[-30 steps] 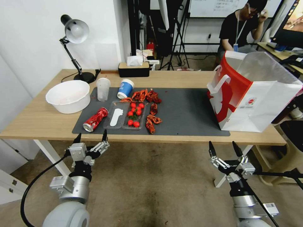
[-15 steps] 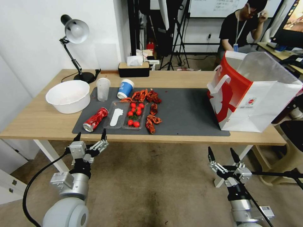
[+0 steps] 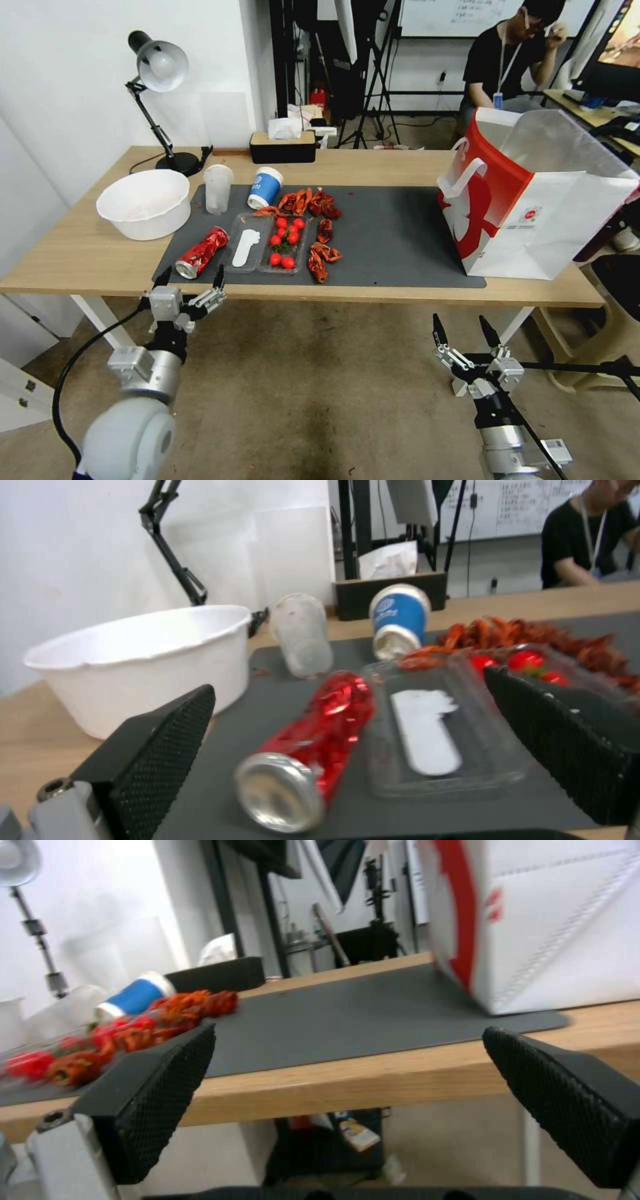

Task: Pick up the trash from the table and place it into the takeout bag.

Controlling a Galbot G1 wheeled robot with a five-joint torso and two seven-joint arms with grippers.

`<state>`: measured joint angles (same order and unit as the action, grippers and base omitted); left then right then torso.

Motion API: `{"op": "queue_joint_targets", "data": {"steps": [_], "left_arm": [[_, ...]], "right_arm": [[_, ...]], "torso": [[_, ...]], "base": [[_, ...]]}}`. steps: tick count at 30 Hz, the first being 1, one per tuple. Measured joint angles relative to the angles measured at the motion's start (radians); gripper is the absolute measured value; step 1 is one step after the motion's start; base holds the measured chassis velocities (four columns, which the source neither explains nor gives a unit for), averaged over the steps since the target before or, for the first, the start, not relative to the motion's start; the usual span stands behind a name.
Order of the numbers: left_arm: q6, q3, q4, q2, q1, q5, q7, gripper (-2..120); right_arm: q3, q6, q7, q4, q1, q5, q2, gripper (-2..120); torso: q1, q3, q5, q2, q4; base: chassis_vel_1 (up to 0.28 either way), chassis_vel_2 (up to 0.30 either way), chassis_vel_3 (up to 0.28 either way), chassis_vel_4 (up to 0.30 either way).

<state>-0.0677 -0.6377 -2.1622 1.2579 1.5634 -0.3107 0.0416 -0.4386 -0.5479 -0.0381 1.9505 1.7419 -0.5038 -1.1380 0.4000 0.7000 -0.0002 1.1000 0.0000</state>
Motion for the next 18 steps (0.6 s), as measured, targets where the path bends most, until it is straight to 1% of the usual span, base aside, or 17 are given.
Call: {"op": "queue_joint_targets", "data": {"steps": [1, 2, 3, 4, 6, 7, 8, 9, 10, 12, 13, 15, 16, 18], "left_arm": [[0.000, 0.000, 0.000, 0.000, 0.000, 0.000, 0.000, 100], [0.001, -0.011, 0.008, -0.021, -0.003, -0.003, -0.002, 100], [0.003, -0.026, 0.024, -0.070, -0.009, -0.014, -0.008, 100], [0.003, -0.026, 0.024, -0.070, -0.009, -0.014, -0.008, 100], [0.003, -0.037, 0.038, -0.118, -0.020, -0.030, -0.017, 100], [0.004, -0.042, 0.049, -0.150, -0.029, -0.048, -0.030, 100], [0.004, -0.045, 0.061, -0.178, -0.041, -0.069, -0.057, 100], [0.004, -0.045, 0.061, -0.178, -0.041, -0.069, -0.057, 100], [0.004, -0.045, 0.068, -0.191, -0.049, -0.078, -0.075, 100], [0.004, -0.038, 0.101, -0.256, -0.090, -0.121, -0.142, 100], [0.004, -0.038, 0.101, -0.256, -0.090, -0.121, -0.142, 100], [-0.007, -0.033, 0.119, -0.303, -0.114, -0.157, -0.165, 100], [-0.016, -0.026, 0.133, -0.329, -0.131, -0.168, -0.173, 100], [-0.018, -0.024, 0.138, -0.337, -0.138, -0.171, -0.175, 100]], "right_arm": [[0.000, 0.000, 0.000, 0.000, 0.000, 0.000, 0.000, 100], [0.007, 0.004, 0.003, 0.000, -0.007, 0.000, 0.004, 100], [0.018, 0.011, 0.010, 0.002, -0.015, 0.000, 0.013, 100], [0.018, 0.011, 0.010, 0.002, -0.015, 0.000, 0.013, 100], [0.024, 0.013, 0.015, 0.004, -0.016, -0.001, 0.021, 100], [0.027, 0.014, 0.016, 0.004, -0.019, -0.002, 0.026, 100], [0.029, 0.014, 0.016, 0.003, -0.021, -0.003, 0.030, 100], [0.029, 0.014, 0.016, 0.003, -0.021, -0.003, 0.030, 100], [0.029, 0.014, 0.016, 0.003, -0.021, -0.003, 0.031, 100], [0.032, 0.015, 0.017, 0.002, -0.023, -0.003, 0.033, 100], [0.032, 0.015, 0.017, 0.002, -0.023, -0.003, 0.033, 100], [0.042, 0.018, 0.017, -0.001, -0.028, -0.003, 0.036, 100], [0.048, 0.019, 0.017, -0.004, -0.033, -0.003, 0.037, 100], [0.049, 0.020, 0.017, -0.005, -0.034, -0.003, 0.037, 100]], "torso": [[0.000, 0.000, 0.0000, 0.000, 0.0000], [0.000, 0.000, 0.0003, 0.000, 0.0002], [0.000, 0.000, 0.0000, 0.000, 0.0004], [0.000, 0.000, 0.0000, 0.000, 0.0004], [0.000, 0.000, 0.0000, 0.000, 0.0001], [0.000, 0.000, 0.0000, 0.000, 0.0001], [0.000, 0.000, 0.0000, 0.000, 0.0003], [0.000, 0.000, 0.0000, 0.000, 0.0003], [0.000, 0.000, 0.0001, 0.000, 0.0003], [0.000, 0.000, 0.0000, 0.000, -0.0003], [0.000, 0.000, 0.0000, 0.000, -0.0003], [0.000, 0.000, 0.0002, 0.000, -0.0003], [0.000, 0.000, 0.0003, 0.000, 0.0004], [0.000, 0.000, 0.0004, 0.000, 0.0004]], "base": [[0.000, 0.000, 0.000, 0.000], [0.000, 0.000, 0.000, 0.000], [0.000, 0.000, 0.000, 0.000], [0.000, 0.000, 0.000, 0.000], [0.000, 0.000, 0.000, 0.000], [0.000, 0.000, 0.000, 0.000], [0.000, 0.000, 0.000, 0.000], [0.000, 0.000, 0.000, 0.000], [0.000, 0.000, 0.000, 0.000], [0.000, 0.000, 0.000, 0.000], [0.000, 0.000, 0.000, 0.000], [0.000, 0.000, 0.000, 0.000], [0.000, 0.000, 0.000, 0.000], [0.000, 0.000, 0.000, 0.000]]}}
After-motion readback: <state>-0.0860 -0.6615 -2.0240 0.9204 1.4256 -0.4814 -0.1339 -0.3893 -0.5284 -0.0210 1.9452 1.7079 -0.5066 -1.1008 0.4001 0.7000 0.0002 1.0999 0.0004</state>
